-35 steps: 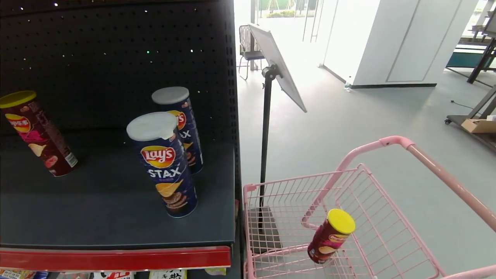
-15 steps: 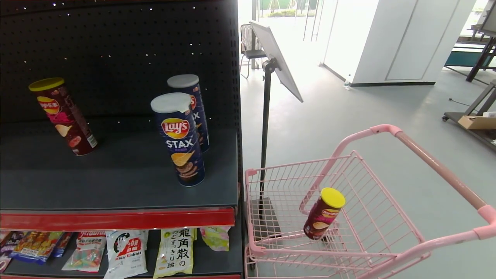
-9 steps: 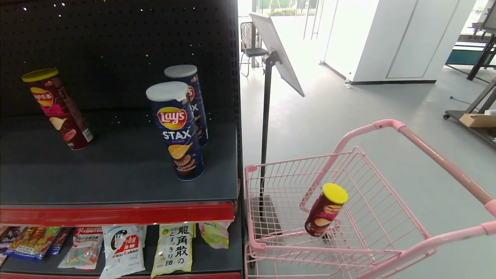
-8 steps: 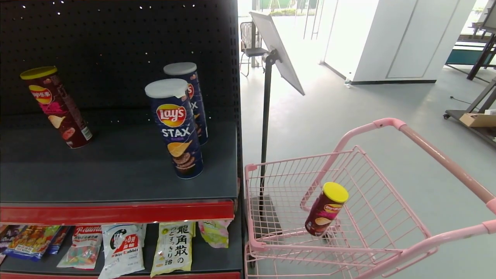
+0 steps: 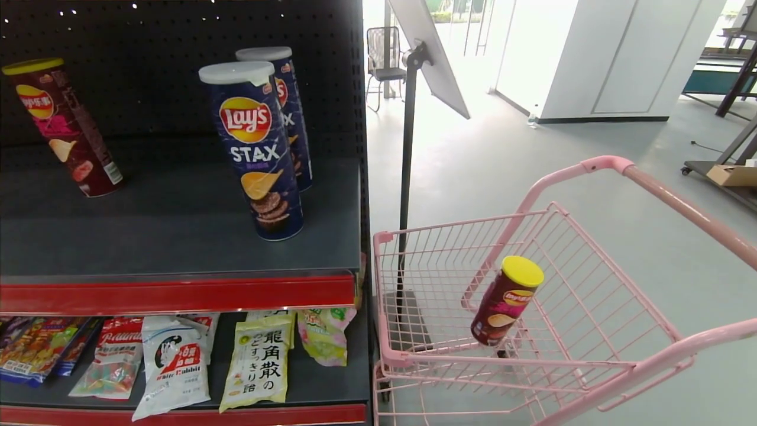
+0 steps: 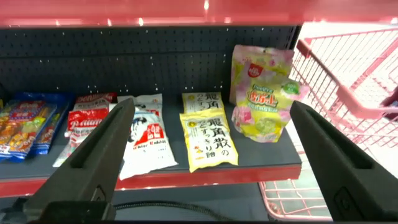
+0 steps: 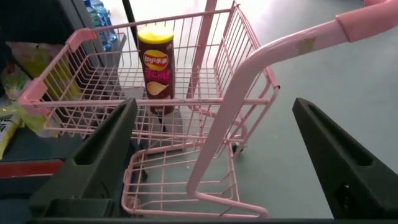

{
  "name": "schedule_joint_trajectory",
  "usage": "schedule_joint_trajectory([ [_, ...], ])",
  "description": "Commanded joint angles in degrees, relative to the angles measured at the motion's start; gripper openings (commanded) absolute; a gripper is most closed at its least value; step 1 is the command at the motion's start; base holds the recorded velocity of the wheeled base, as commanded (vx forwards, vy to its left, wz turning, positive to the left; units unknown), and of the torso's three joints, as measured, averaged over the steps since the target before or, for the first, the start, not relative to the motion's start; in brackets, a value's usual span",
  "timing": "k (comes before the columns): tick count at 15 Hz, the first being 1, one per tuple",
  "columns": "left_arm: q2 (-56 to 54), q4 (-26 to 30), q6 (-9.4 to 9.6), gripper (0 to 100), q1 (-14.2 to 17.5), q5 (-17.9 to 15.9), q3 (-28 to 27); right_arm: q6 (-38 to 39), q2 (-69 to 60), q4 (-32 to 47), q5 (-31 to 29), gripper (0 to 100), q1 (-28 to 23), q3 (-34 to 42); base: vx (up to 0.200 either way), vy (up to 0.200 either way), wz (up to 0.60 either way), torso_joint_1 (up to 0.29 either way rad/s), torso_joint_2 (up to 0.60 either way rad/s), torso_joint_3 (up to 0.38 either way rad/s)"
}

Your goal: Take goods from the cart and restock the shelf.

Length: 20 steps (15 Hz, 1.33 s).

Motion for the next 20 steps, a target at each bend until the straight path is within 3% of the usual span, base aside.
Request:
schedule_joint_trajectory([
  [1, 0.08, -0.01, -0.01, 100, 0.00, 0.03, 0.01, -0.10, 0.07, -0.01, -0.05, 100, 0.00, 0.00, 0.000, 0.000, 0.00, -0.217, 0.55, 0.344],
  [6, 0.08, -0.01, -0.01, 100, 0.00, 0.03, 0.01, -0.36, 0.07, 0.08, -0.05, 100, -0.09, 0.00, 0.000, 0.000, 0.00, -0.172, 0.46, 0.288],
  [15, 0.08, -0.01, -0.01, 100, 0.00, -0.06, -0.08, -0.54, 0.16, 0.08, 0.30, 100, 0.00, 0.00, 0.000, 0.000, 0.00, -0.010, 0.03, 0.021],
  [16, 0.08, -0.01, -0.01, 100, 0.09, -0.06, 0.01, -1.59, 0.34, -0.01, 2.68, 100, 0.00, 0.00, 0.000, 0.000, 0.00, 0.000, 0.00, 0.000],
  [17, 0.08, -0.01, -0.01, 100, 0.00, 0.03, 0.01, -2.38, 0.34, -2.12, 5.58, 100, 0.00, -3.60, 0.000, 0.000, 0.00, 0.000, 0.00, 0.000],
  [18, 0.08, -0.01, -0.01, 100, 0.00, 0.03, 0.01, -2.29, 7.02, -2.20, 8.92, 100, 0.44, -15.64, 0.000, 0.000, 0.00, 0.000, 0.00, 0.000],
  [19, 0.08, -0.01, -0.01, 100, 0.00, -0.06, 0.01, -2.12, 16.16, -1.76, 10.76, 100, 0.53, -22.24, 0.000, 0.000, 0.00, 0.000, 0.00, 0.000],
  [20, 0.08, -0.01, -0.01, 100, 0.00, 0.03, -0.08, -1.33, 28.81, -2.47, 13.57, 100, 1.32, -35.42, 0.000, 0.000, 0.00, 0.000, 0.00, 0.000],
])
